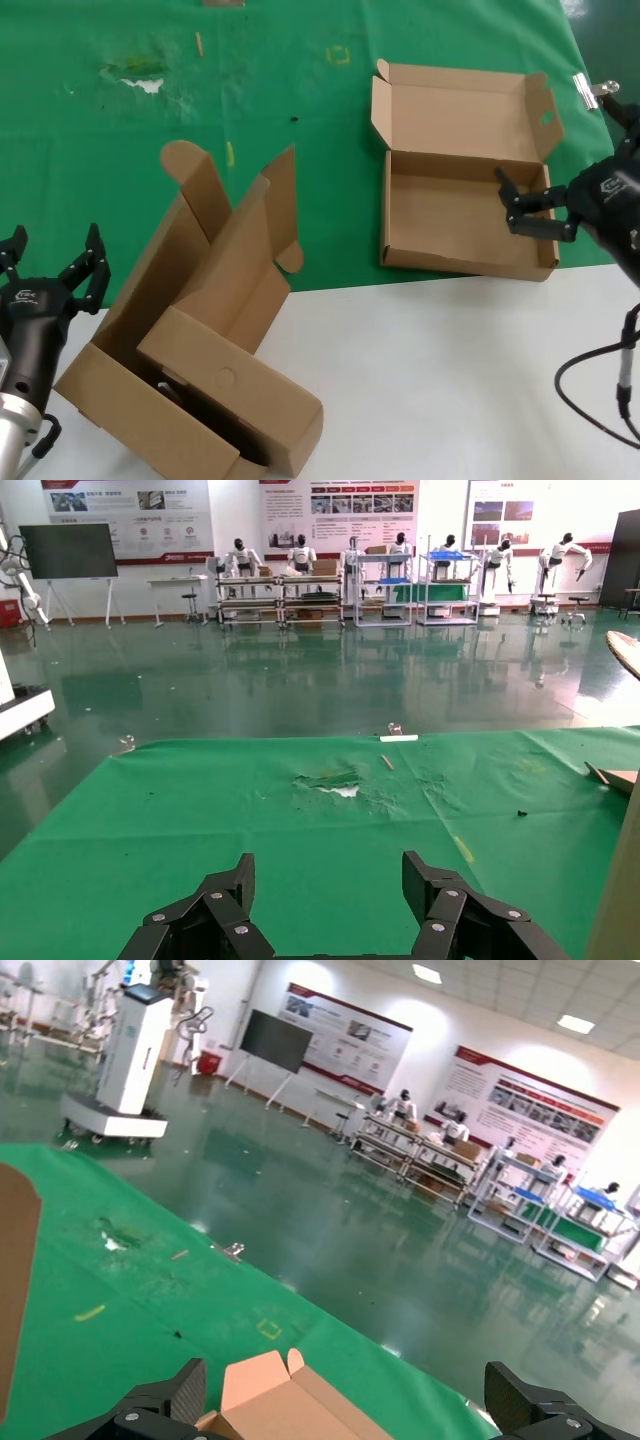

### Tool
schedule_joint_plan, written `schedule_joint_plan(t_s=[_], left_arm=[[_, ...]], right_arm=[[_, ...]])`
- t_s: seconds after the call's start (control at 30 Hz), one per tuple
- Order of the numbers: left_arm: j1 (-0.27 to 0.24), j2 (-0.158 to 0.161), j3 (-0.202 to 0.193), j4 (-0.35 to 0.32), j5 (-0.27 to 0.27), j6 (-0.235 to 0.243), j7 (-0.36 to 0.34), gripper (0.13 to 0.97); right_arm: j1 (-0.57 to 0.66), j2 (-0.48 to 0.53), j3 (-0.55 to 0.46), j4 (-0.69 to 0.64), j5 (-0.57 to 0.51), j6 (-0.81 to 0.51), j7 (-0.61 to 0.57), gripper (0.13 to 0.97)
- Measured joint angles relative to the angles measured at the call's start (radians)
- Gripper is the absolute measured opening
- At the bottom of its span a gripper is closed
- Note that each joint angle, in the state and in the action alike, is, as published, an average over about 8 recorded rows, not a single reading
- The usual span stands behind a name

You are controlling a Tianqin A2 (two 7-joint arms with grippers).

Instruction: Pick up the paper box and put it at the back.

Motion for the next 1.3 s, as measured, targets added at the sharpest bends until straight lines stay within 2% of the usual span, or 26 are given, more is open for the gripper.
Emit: schedule_joint_plan(t_s=[0.2,0.53,0.8,0.93,1.2,1.3], left_arm=[[0.0,0.0,0.0,0.0,0.0,0.0,0.0,0.53],[0.0,0.0,0.0,0.0,0.0,0.0,0.0,0.564],[0.0,0.0,0.0,0.0,0.0,0.0,0.0,0.665],[0.0,0.0,0.0,0.0,0.0,0.0,0.0,0.665],[0.0,0.0,0.0,0.0,0.0,0.0,0.0,0.819],[0.0,0.0,0.0,0.0,0.0,0.0,0.0,0.845]], right_arm=[[-0.005,-0.032,-0.019,-0.025,0.044,0.046,-0.022,0.966],[-0.012,-0.086,-0.051,-0.066,0.116,0.123,-0.058,0.966],[-0.019,-0.129,-0.076,-0.098,0.174,0.185,-0.087,0.966],[-0.022,-0.151,-0.089,-0.115,0.204,0.215,-0.101,0.966],[-0.028,-0.194,-0.114,-0.148,0.262,0.277,-0.13,0.966],[-0.03,-0.207,-0.122,-0.158,0.28,0.296,-0.139,0.966]])
